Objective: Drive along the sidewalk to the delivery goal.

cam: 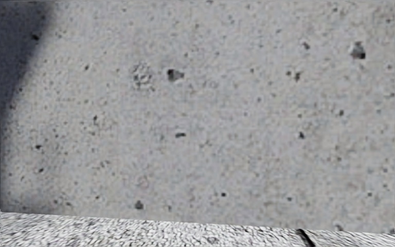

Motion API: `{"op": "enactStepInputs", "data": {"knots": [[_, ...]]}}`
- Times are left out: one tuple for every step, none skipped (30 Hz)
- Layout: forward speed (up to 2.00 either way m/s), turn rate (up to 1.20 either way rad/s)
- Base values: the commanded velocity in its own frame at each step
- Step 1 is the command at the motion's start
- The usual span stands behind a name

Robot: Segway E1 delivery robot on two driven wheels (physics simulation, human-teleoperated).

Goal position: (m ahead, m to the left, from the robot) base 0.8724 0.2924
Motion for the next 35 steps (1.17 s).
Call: {"op": "enactStepInputs", "data": {"knots": [[0.93, 0.00], [0.92, 0.00], [0.92, 0.00], [0.25, 0.00], [0.25, 0.00], [0.00, 0.00], [0.00, 0.00], [0.00, 0.00], [0.00, 0.00], [0.00, 0.00], [0.00, 0.00], [0.00, 0.00], [0.00, 0.00], [0.00, 0.00], [0.00, 0.00], [0.00, 0.00], [0.00, 0.00], [0.00, 0.00], [0.00, 0.00], [0.00, 0.00], [0.00, 0.00], [0.00, 0.00], [0.00, 0.00], [0.00, 0.00], [0.00, 0.00], [0.00, 0.00], [0.00, 0.00], [0.00, 0.00], [0.00, 0.00], [0.00, 0.00], [0.00, 0.00], [0.00, 0.00], [0.00, 0.00], [0.00, 0.00], [0.00, 0.00]]}}
